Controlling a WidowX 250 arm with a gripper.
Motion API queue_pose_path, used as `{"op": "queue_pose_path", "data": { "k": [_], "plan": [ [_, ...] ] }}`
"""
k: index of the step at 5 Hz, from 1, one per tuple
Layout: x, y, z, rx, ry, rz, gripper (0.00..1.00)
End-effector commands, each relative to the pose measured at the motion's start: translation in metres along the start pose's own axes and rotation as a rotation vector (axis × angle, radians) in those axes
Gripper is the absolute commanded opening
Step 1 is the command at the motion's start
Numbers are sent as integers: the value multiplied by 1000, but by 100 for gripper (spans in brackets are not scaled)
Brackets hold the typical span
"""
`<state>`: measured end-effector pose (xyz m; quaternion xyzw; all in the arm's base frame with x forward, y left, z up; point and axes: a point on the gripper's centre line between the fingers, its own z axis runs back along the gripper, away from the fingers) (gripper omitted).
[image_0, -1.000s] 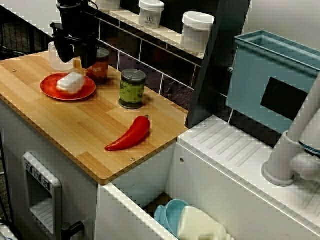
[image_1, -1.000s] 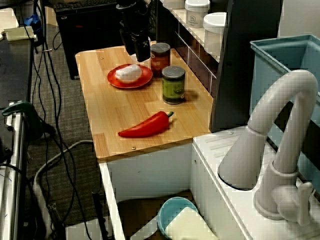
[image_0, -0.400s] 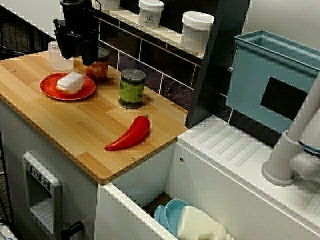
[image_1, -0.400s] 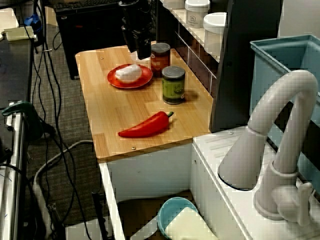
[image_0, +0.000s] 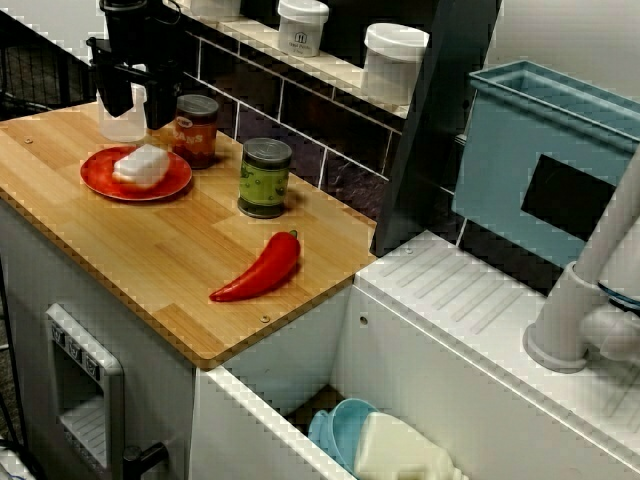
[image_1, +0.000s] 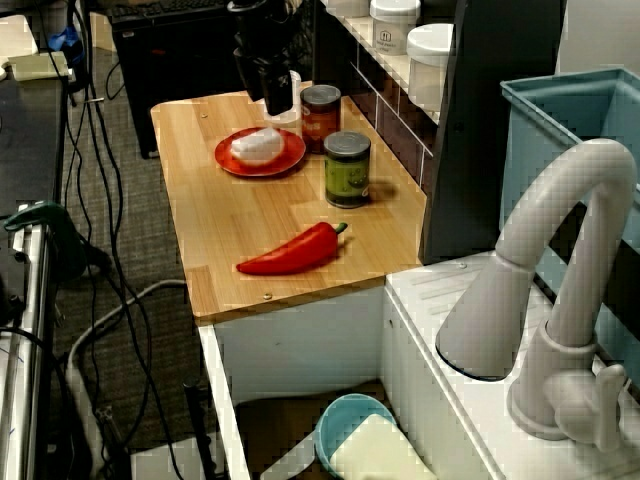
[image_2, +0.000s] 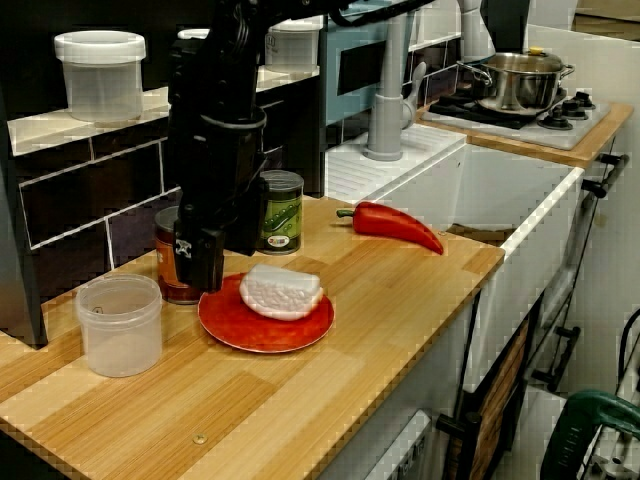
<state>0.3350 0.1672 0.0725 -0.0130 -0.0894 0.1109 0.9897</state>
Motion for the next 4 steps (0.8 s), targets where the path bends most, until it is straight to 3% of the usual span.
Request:
{"op": "queue_pose_path", "data": {
  "k": [1,2,3,4],
  "plan": [
    [-7,22,11,26,-34,-25,100],
    [-12,23,7,39,-28,-43,98],
    [-14,25,7,38,-14,-45,0],
    [-15,27,3,48,-2,-48,0]
  ]
}}
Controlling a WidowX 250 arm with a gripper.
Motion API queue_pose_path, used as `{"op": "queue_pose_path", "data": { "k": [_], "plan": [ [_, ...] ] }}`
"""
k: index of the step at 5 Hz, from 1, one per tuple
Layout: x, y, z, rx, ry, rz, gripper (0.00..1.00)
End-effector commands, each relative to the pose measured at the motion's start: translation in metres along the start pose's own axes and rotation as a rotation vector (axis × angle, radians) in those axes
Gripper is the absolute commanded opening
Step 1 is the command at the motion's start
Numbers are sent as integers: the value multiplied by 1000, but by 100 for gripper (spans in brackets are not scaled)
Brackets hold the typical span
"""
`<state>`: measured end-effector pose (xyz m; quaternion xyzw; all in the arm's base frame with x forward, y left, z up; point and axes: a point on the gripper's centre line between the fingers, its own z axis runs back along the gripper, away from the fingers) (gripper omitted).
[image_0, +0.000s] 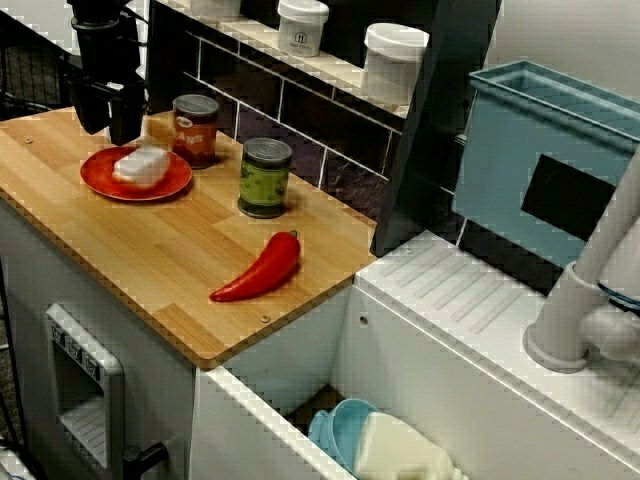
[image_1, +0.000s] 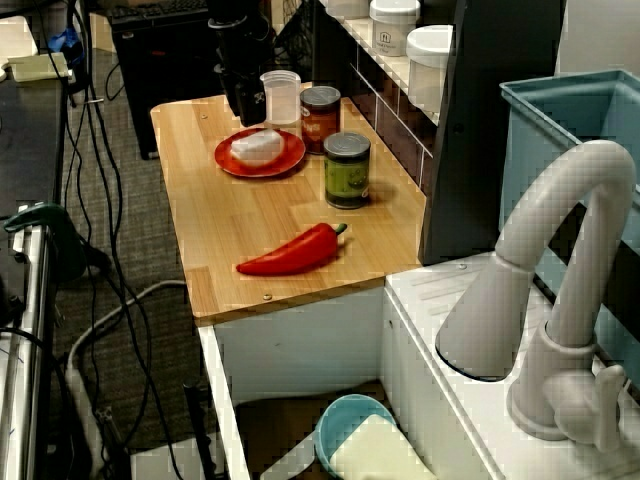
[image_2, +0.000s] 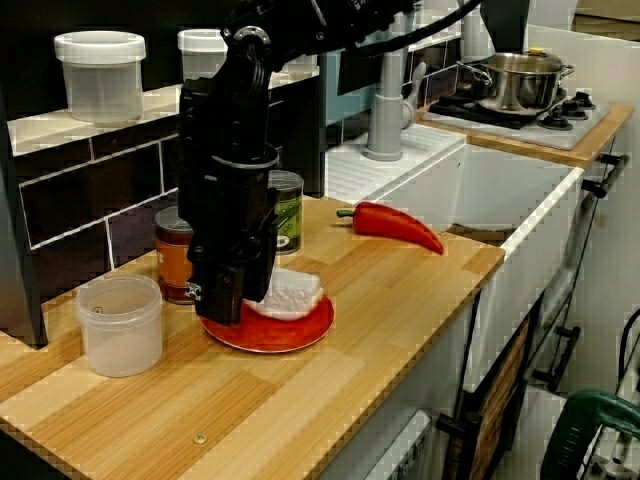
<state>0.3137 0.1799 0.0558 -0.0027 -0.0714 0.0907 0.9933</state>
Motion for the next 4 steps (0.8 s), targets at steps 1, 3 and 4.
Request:
{"op": "queue_pose_path", "data": {
  "k": [1,3,4],
  "plan": [
    [5,11,10,38,-34,-2,0],
    [6,10,-2,55,-39,-1,0],
    [5,6,-6,52,-26,0,0]
  ]
}}
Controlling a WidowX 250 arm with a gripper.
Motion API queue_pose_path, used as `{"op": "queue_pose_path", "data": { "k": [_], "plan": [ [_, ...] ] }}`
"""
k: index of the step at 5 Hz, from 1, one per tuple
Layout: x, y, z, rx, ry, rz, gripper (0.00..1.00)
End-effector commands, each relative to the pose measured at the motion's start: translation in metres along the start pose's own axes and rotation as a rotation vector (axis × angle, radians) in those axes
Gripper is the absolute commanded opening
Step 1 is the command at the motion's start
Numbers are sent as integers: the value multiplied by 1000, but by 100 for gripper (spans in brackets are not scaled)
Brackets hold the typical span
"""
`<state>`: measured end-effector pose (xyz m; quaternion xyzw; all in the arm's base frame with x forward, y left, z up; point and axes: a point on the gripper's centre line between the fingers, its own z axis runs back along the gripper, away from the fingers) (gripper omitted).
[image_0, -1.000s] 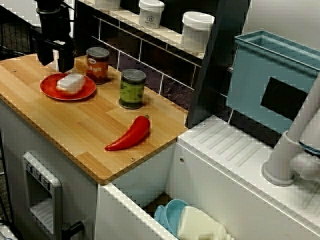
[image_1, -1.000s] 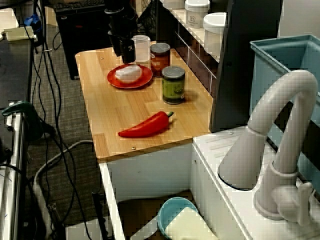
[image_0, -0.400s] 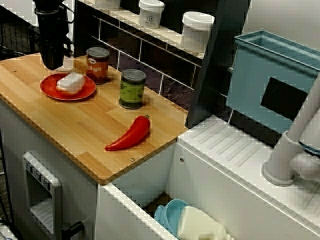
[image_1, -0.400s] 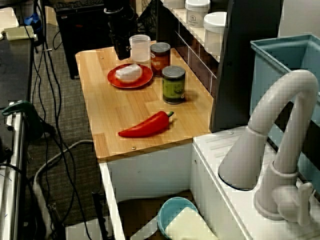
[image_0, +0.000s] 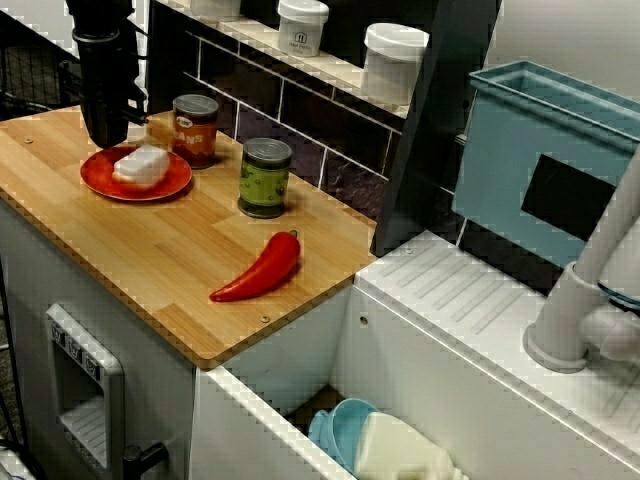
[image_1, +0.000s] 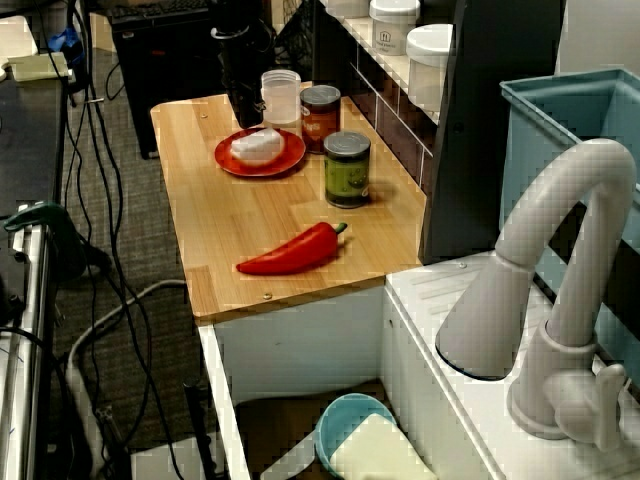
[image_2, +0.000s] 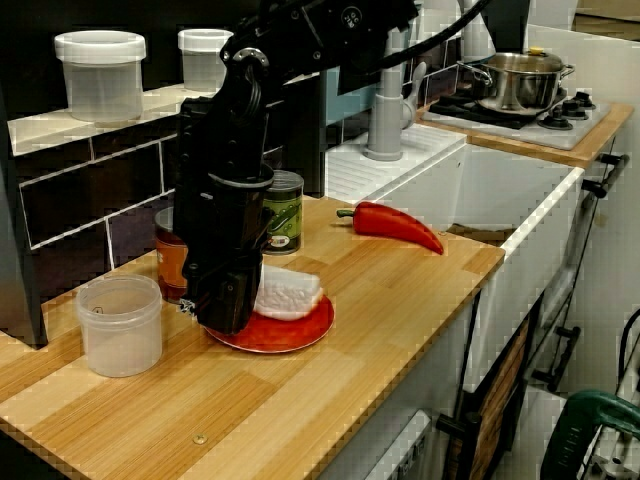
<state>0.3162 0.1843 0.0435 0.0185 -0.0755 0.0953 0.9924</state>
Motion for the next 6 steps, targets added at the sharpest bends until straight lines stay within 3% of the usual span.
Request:
{"op": "queue_pose_path", "data": {
  "k": [1,6],
  "plan": [
    [5,-4,9,5,-8,-12,0],
    [-6,-48,7,-27,41,-7,0]
  ]
}}
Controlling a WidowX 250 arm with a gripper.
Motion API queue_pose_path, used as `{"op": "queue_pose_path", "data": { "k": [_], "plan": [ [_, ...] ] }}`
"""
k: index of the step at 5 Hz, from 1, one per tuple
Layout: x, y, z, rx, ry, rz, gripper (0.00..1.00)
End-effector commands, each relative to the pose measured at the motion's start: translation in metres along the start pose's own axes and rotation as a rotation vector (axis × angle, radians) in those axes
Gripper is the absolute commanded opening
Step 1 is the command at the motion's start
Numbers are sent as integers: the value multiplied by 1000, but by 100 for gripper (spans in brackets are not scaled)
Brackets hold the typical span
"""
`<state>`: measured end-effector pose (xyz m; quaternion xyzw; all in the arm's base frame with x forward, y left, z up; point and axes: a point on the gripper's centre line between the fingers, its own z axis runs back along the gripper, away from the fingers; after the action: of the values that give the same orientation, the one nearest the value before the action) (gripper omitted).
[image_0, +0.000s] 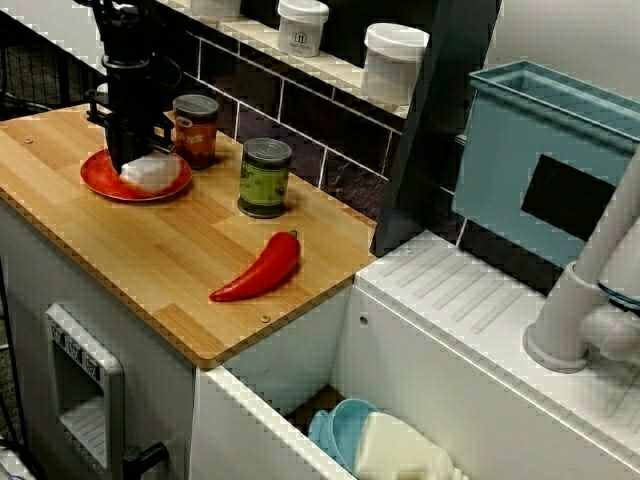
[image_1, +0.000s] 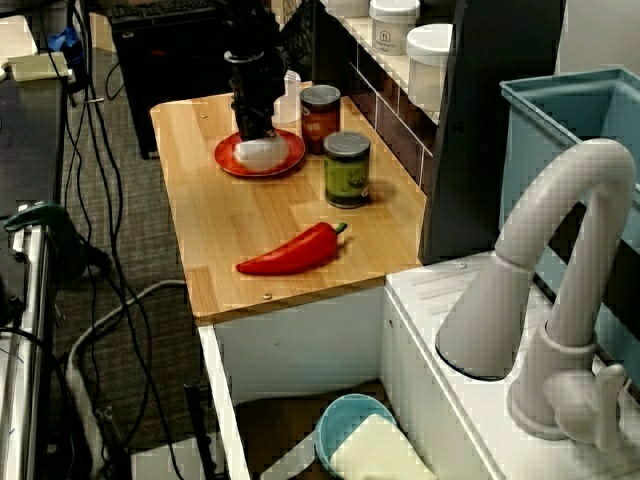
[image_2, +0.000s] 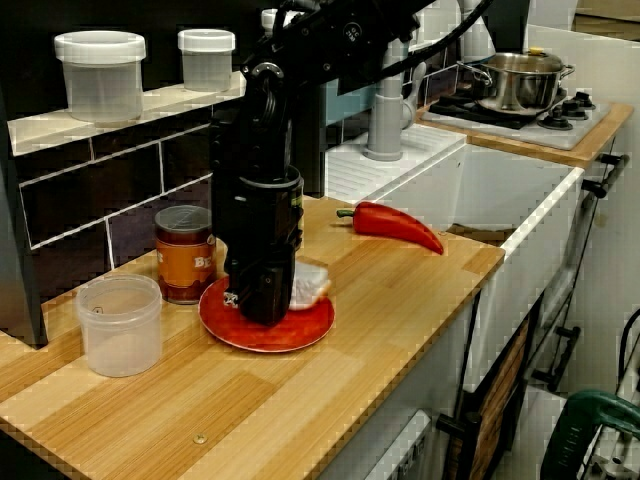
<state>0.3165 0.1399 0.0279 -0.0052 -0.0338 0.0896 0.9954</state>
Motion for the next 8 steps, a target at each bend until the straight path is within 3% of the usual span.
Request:
{"op": "queue_pose_path", "data": {
  "k": [1,2,6,8],
  "plan": [
    [-1,-15,22,0,-32,0,0],
    [-5,-27,23,-1,-25,-17,0],
    [1,-35,38,-32,30,-19,0],
    [-10,-37,39,-39,29,-26,0]
  ]
}}
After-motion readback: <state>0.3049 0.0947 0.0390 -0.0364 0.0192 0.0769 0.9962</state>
